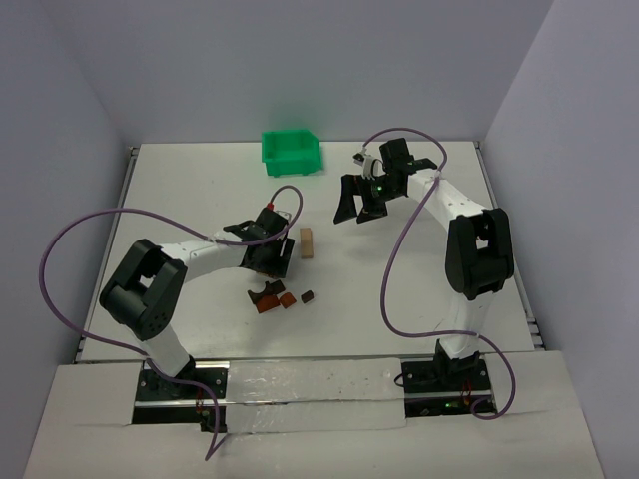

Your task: Build the wood block tower

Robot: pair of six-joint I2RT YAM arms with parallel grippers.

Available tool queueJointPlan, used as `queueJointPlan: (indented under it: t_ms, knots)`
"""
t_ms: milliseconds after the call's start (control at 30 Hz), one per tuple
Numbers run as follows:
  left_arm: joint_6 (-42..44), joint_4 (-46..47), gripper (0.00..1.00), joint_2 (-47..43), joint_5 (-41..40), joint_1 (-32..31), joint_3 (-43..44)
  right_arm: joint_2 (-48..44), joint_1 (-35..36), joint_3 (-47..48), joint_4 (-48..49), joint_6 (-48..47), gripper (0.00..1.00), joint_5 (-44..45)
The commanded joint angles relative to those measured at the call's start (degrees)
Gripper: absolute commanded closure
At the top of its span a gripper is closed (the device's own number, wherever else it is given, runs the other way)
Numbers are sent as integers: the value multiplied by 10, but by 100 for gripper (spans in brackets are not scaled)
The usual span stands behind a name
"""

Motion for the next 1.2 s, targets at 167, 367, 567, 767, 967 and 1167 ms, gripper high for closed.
queueJointPlan:
  t_ms: [167,367,567,767,967,1167]
  knots:
    - [-4,-21,30,2,11,11,22,3,-6,9,1,1,0,-7]
    - [2,-36,41,0,3,12,37,3,-5,8,5,3,0,-9]
    - [59,-59,50,-18,19,16,71,-7,-6,2,8,4,0,-13]
    - [253,-97,79,-44,184,30,138,-29,-6,-12,12,-6,0,-6]
    - [389,-84,95,-39,322,46,199,-50,-11,-22,20,-11,0,0]
    - [557,-161,98,30,363,49,310,-70,-28,-34,20,-24,0,8]
